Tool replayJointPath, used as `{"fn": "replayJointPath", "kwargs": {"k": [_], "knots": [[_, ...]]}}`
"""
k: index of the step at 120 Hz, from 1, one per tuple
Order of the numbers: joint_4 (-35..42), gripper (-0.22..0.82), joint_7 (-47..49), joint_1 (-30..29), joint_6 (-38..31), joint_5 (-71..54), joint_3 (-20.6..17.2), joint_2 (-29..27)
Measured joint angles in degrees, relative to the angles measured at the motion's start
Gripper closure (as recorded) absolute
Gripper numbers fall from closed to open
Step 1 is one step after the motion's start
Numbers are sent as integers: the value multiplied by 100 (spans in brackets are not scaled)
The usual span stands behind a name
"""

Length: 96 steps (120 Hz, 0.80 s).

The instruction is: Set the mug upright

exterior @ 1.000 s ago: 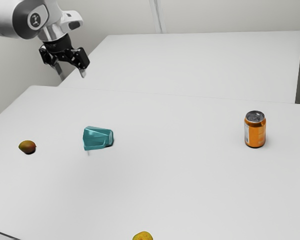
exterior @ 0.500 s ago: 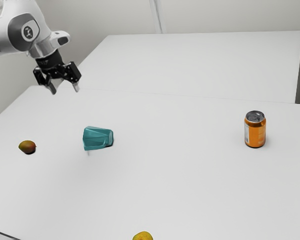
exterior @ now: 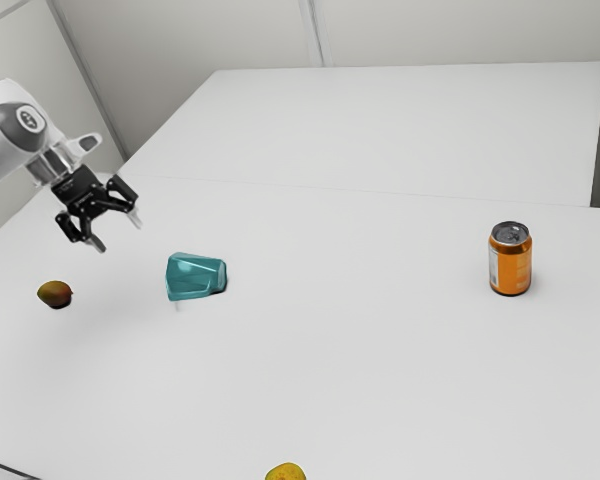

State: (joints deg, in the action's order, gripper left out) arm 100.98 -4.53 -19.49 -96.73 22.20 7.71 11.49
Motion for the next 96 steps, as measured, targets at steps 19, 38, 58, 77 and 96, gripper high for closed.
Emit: {"fn": "replayJointPath", "kwargs": {"k": [19,38,58,77,96], "knots": [[-123,0,-268,-141,3,246,2,264],[-314,0,-573,-259,-20,584,3,709],[-465,0,-872,-282,-55,994,2,1124],[-476,0,-1099,-283,-155,1344,-2,1323],[-481,0,-1274,-277,-266,1687,-23,1444]]}}
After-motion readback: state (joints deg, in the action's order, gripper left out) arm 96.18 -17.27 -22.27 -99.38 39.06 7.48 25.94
